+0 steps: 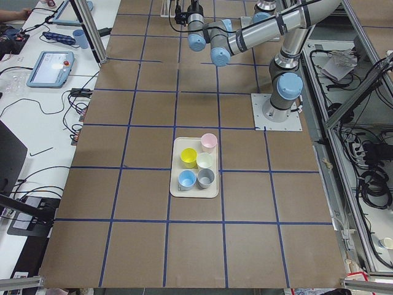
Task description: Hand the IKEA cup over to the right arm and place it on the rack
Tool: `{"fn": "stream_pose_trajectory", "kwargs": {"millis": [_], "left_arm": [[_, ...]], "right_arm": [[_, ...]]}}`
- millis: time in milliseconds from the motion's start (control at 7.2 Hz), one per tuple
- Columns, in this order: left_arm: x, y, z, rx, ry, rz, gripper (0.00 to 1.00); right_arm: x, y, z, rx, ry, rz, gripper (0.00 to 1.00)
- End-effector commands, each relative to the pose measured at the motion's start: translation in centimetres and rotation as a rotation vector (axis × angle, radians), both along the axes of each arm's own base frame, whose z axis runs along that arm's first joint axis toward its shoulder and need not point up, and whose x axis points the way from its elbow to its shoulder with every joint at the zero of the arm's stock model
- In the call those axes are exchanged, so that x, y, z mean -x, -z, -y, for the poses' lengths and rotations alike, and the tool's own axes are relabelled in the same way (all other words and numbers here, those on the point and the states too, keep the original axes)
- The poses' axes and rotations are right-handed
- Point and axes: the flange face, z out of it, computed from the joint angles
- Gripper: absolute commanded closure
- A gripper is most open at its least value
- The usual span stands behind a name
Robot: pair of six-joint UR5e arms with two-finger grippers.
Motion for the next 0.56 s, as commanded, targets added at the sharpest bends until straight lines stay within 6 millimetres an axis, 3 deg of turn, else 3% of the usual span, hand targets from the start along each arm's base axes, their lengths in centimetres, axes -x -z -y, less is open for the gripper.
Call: {"fn": "stream_pose_trajectory", "kwargs": {"millis": [0,139,417], "left_arm": [[-2.2,1.4,1.4,0.013,0.049,0.335,0.15],[-3.7,2.2,1.9,0.004,0.061,0.481,0.14],[-7.4,0.6,4.3,0.012,0.092,0.972,0.08]], "right_arm": [[2.4,2.8,1.1,0.040,-0.238,-0.225,0.92],[3.6,3.4,1.7,0.061,-0.308,-0.327,0.92],[5.9,6.1,3.1,0.026,-0.415,-0.509,0.98]]}}
